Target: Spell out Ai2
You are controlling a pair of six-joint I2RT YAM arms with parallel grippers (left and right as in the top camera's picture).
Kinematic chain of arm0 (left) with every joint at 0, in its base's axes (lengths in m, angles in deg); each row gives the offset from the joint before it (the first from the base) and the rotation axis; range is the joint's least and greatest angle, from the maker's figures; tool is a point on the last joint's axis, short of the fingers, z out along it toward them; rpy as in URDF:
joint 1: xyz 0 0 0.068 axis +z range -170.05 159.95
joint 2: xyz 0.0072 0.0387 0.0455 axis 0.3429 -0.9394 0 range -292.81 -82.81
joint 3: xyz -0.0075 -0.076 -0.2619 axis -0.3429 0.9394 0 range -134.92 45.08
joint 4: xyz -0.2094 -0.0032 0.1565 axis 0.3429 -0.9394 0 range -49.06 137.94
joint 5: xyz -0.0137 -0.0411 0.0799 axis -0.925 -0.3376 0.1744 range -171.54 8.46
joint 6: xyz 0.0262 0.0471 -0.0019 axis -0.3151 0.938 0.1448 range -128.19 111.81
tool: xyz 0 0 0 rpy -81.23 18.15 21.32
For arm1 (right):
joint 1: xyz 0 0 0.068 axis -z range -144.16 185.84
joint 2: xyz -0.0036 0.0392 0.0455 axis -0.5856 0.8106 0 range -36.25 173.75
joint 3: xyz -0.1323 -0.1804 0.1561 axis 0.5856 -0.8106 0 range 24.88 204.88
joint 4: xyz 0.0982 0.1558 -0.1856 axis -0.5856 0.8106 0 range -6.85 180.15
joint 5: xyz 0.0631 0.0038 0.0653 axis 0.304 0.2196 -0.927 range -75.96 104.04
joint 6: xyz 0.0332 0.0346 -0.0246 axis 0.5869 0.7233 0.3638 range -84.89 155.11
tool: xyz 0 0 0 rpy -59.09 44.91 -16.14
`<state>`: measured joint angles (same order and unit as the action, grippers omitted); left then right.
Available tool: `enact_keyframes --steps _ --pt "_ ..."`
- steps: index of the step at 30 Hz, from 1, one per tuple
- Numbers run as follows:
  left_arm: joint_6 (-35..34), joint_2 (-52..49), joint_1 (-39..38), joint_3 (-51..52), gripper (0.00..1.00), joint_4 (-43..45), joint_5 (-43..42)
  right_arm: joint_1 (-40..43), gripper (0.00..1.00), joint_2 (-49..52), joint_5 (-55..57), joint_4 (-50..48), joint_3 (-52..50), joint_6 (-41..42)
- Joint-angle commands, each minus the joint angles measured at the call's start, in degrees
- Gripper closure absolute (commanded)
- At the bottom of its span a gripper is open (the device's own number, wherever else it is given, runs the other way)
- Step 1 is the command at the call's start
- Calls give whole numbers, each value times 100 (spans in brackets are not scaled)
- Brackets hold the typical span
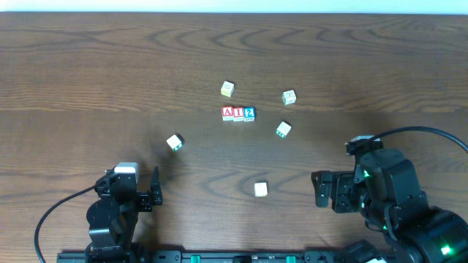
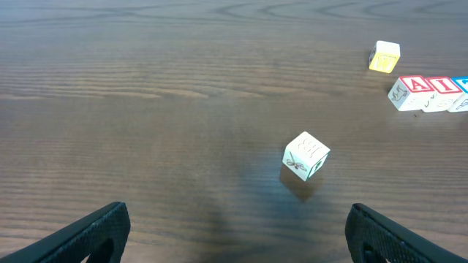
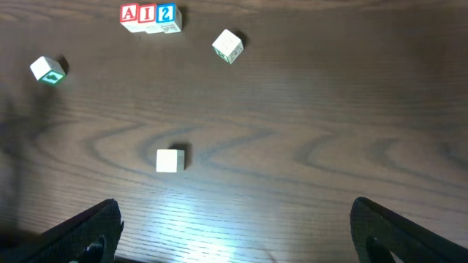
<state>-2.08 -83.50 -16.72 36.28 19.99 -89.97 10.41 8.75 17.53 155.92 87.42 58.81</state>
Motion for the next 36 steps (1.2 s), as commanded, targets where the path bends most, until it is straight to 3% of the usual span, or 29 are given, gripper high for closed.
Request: enact_keyframes --steps 1,6,9,12,16,18,24,36 --pt "33 39 28 103 4 31 -37 -50 1 -4 59 -2 0 68" --pt "33 39 28 103 5 33 -39 -50 1 -4 120 -2 0 -22" --pt "33 39 28 103 5 31 -37 -48 1 -22 721 -87 -2 -413" --pt "33 39 28 103 5 31 -37 -4 1 -238 997 -754 -155 -1344" --pt "33 39 28 103 4 31 -39 509 1 -1003 409 -2094 -922 -2590" --pt "33 39 28 103 5 31 -39 822 1 -1443 175 -2699 -1421 -2815" --pt "33 39 28 103 5 31 -37 1598 1 -2588 -149 -3593 -2767 -2809" --pt "33 39 28 103 5 31 -37 1956 1 -4481 -704 -3644 -4841 -2800"
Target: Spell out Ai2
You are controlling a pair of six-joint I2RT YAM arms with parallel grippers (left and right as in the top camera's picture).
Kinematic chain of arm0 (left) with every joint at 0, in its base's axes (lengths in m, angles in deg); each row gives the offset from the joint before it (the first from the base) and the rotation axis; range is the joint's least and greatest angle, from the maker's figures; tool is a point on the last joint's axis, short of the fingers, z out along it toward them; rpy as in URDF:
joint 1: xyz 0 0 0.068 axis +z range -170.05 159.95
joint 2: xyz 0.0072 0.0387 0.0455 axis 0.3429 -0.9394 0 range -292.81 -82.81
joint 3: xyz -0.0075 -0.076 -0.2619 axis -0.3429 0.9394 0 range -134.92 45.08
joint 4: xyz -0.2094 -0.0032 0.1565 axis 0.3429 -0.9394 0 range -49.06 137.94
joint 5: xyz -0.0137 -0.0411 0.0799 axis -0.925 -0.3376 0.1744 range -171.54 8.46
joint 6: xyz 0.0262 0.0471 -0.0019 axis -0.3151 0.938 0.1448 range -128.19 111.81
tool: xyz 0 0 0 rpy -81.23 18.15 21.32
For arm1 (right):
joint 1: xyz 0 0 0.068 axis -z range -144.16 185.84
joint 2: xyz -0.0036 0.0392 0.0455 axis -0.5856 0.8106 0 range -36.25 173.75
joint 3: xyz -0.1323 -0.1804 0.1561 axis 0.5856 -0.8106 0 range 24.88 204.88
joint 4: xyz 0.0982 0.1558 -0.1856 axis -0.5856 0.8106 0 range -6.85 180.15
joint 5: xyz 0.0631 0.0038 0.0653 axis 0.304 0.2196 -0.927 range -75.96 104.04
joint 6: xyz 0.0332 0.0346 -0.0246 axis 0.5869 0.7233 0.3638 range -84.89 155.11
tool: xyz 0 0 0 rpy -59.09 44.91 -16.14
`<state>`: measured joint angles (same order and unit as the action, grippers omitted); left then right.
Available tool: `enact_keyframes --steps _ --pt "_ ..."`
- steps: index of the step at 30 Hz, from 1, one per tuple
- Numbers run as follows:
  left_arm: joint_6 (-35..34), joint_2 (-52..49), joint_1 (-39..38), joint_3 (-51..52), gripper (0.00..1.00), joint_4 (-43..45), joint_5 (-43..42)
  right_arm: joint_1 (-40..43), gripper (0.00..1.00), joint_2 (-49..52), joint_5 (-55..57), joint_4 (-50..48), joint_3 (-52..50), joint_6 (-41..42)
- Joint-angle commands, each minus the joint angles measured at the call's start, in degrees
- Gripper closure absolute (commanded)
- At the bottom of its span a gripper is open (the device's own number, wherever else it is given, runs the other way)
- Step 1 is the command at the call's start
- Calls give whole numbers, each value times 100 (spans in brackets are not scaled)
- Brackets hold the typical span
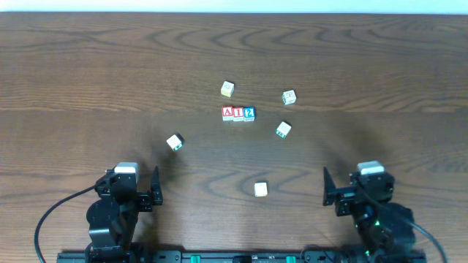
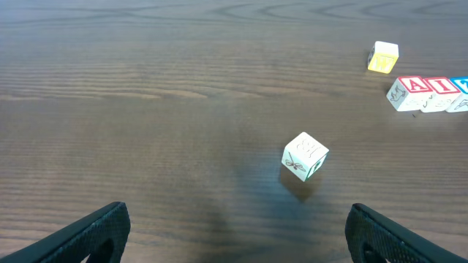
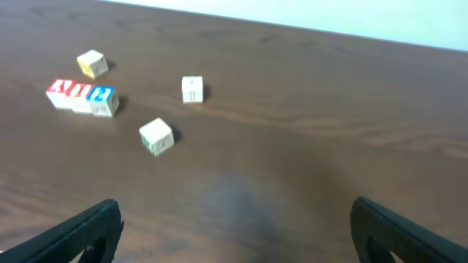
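Three blocks stand side by side in a row at the table's middle: a red A block point(image 1: 227, 112), a red I block point(image 1: 238, 112) and a blue 2 block point(image 1: 249, 112); the row also shows at the right edge of the left wrist view, A block point(image 2: 411, 90), and in the right wrist view, 2 block point(image 3: 104, 98). My left gripper point(image 1: 155, 188) rests open near the front left edge, nothing between its fingers. My right gripper point(image 1: 327, 191) sits open at the front right, also holding nothing.
Loose white blocks lie round the row: one behind it point(image 1: 227, 89), one at the back right point(image 1: 289, 97), one to the right point(image 1: 284, 130), one to the front left point(image 1: 174, 142) and one in front point(image 1: 260, 190). The wooden table point(image 1: 88, 80) fills the view.
My right arm has drawn back to the front right edge and turned, its camera now facing the far side of the table. The left arm and all blocks have not moved.
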<state>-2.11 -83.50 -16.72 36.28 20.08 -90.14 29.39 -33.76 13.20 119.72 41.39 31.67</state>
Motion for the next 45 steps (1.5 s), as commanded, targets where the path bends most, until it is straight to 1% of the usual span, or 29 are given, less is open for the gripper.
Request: enact_keyframes --steps 1,7,11,45 --pt "35 39 28 103 5 22 -22 55 1 -208 -289 -26 -308 -63" --pt "35 39 28 103 5 24 -20 52 1 -219 -291 -37 -577 17" --pt "35 39 28 103 5 24 -20 44 1 -219 -490 0 -761 20" --pt "35 39 28 103 5 22 -22 44 1 -216 -496 7 -758 17"
